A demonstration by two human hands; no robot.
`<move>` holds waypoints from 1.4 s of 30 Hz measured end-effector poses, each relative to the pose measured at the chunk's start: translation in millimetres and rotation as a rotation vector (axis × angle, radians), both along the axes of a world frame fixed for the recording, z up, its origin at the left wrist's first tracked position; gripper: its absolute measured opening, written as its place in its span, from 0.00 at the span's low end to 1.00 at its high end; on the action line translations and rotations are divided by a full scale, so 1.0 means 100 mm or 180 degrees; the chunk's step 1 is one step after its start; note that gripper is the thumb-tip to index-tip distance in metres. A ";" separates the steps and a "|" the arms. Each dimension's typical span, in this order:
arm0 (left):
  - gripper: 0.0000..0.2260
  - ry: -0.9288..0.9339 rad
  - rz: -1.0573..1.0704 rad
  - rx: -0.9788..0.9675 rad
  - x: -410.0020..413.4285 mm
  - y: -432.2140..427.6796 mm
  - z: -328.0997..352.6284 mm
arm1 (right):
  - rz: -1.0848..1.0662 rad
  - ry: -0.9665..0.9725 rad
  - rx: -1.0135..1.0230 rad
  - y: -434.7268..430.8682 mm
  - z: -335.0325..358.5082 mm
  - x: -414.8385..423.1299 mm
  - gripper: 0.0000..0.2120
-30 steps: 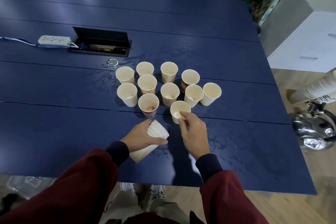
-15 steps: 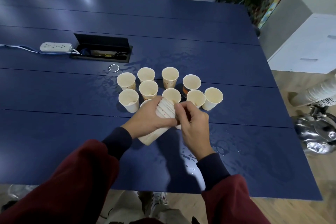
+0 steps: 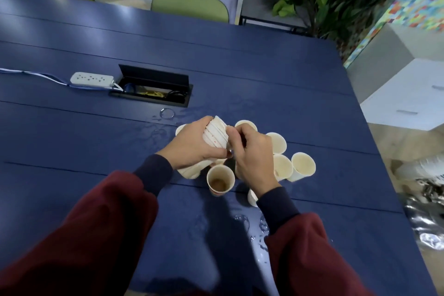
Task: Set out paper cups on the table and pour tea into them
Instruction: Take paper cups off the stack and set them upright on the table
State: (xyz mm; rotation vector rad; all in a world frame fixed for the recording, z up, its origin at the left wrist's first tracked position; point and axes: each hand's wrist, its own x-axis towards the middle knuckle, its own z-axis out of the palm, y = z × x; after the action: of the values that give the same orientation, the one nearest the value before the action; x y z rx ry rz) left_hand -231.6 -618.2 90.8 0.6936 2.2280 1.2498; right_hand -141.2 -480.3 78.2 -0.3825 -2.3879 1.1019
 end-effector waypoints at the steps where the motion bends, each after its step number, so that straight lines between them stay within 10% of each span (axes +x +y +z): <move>1: 0.24 0.0059 0.0010 -0.0017 -0.11 -0.03 0.00 | -0.0025 0.0040 0.0001 -0.01 0.03 -0.10 0.15; 8: 0.31 0.0247 0.0497 0.0044 -0.86 -0.26 -0.14 | -0.0640 0.0482 -0.0121 0.26 0.21 -0.93 0.15; 23: 0.34 0.0115 0.0747 -0.0247 -1.65 -0.42 -0.59 | 0.0153 -0.2518 0.0349 0.57 -0.55 -1.91 0.16; 31: 0.31 -0.0014 0.0626 -0.0100 -1.61 -0.37 -0.61 | 0.0263 -0.0955 0.0001 0.00 -0.23 -1.79 0.12; 42: 0.32 0.0108 0.0470 -0.0114 -1.43 -0.45 -0.48 | 0.0759 -0.0750 -0.0152 -0.37 -0.08 -1.62 0.09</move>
State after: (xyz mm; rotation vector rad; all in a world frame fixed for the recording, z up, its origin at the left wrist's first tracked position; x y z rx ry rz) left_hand -374.6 -663.1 43.2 0.5488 2.3599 1.2726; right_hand -302.9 -517.4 70.7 -0.2601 -2.6724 1.2827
